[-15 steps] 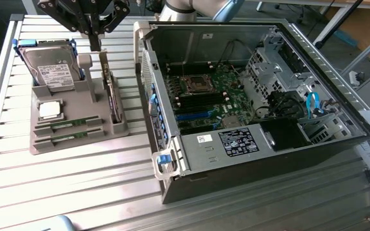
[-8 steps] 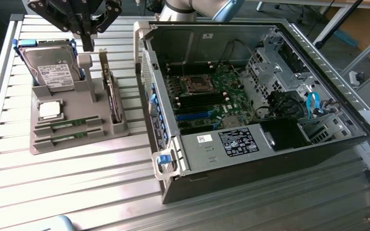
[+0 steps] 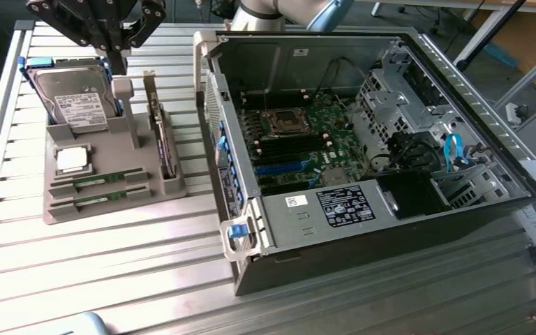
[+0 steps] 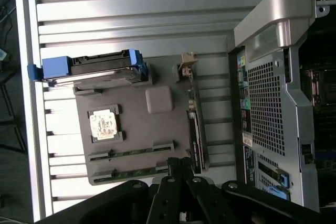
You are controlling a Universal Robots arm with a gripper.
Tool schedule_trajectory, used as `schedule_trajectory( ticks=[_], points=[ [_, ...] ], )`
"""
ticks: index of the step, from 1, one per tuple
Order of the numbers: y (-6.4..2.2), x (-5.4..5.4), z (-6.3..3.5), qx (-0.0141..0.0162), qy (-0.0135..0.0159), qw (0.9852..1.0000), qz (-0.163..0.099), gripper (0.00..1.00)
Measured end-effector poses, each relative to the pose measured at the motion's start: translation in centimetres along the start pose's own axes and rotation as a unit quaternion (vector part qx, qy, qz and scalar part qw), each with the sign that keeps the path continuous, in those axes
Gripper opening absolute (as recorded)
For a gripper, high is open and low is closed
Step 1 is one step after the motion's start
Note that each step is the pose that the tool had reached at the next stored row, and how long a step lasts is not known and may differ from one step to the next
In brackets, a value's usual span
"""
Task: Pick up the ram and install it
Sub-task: 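Reach for the ram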
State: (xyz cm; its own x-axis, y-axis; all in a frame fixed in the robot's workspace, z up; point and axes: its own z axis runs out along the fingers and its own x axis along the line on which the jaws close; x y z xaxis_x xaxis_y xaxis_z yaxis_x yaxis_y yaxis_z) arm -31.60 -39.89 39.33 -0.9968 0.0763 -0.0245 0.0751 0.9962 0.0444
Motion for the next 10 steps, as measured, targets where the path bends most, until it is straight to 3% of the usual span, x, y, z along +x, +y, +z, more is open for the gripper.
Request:
schedule_trajectory(
  ticks=[10],
  points=[
    [-0.13,1.7,-0.05,0.0,0.0,1.0,0.0,0.11]
  ],
)
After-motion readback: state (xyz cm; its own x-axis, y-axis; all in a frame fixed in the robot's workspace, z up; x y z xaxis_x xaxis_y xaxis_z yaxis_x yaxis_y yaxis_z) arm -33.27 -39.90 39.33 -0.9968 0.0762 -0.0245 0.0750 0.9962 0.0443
